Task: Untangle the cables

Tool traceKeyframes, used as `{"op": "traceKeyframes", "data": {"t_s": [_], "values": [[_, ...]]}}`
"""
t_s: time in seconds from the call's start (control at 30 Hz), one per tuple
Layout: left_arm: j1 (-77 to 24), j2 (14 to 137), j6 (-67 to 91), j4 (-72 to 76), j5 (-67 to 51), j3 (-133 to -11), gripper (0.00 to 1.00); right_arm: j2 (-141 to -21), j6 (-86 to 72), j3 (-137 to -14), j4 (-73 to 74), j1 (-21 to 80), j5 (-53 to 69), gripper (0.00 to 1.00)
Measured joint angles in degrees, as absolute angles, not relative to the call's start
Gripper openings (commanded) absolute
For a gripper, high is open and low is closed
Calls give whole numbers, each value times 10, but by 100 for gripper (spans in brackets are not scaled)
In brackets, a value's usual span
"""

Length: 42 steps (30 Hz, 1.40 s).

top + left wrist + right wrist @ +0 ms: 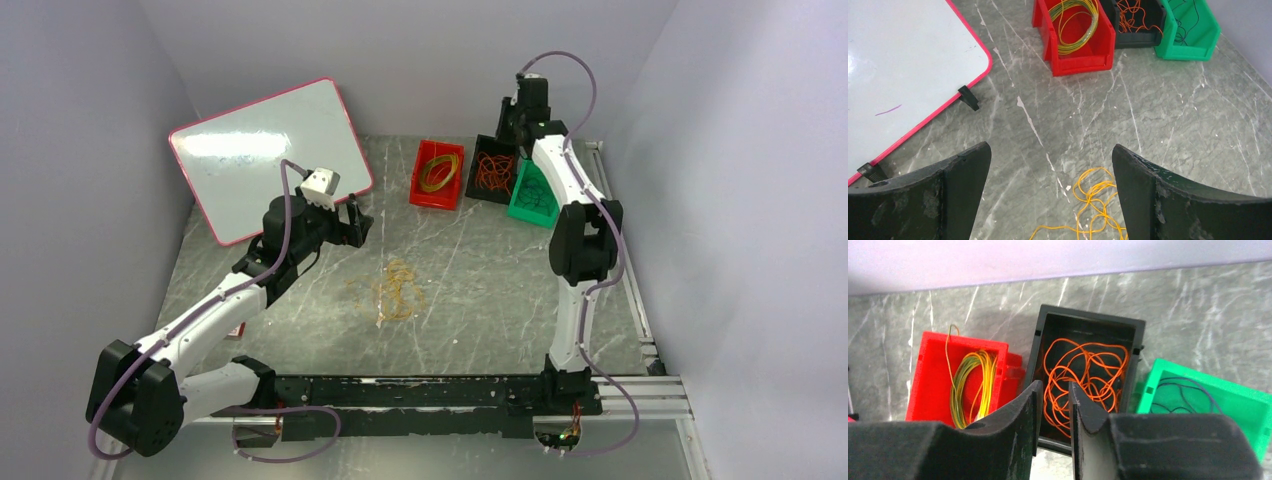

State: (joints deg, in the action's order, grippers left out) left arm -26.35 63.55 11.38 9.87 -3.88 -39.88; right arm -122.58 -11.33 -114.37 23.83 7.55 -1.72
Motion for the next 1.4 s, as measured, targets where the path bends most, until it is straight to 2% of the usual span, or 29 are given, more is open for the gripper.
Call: {"op": "traceKeyframes", "data": {"t_s": [0.1, 0.57, 0.7, 0.8, 1.0, 1.23, 1.33, 1.4], "values": [[-263, 635, 114, 98, -39, -399, 97, -1242, -113, -1144, 246, 79, -2, 23], [-263, 678, 136, 3, -35, -475, 100, -1309, -113, -1135, 279, 85, -11, 25], [-263, 677, 139, -12, -25, -475, 100, -1293, -113, -1105, 264, 89, -28, 32], [-263, 674, 140, -29, -16, -480, 100, -1245, -113, -1037, 252, 103, -43, 36], [-263, 658, 139, -41, 6, -484, 100, -1078, -118, -875, 220, 183, -51, 41], [-263, 649, 136, -49, 15, -484, 100, -907, -156, -687, 176, 256, 57, 54], [-263, 645, 135, -53, 15, -484, 100, -871, -178, -635, 167, 269, 124, 62], [-263, 640, 135, -58, 15, -484, 99, -852, -190, -609, 160, 286, 161, 63]]}}
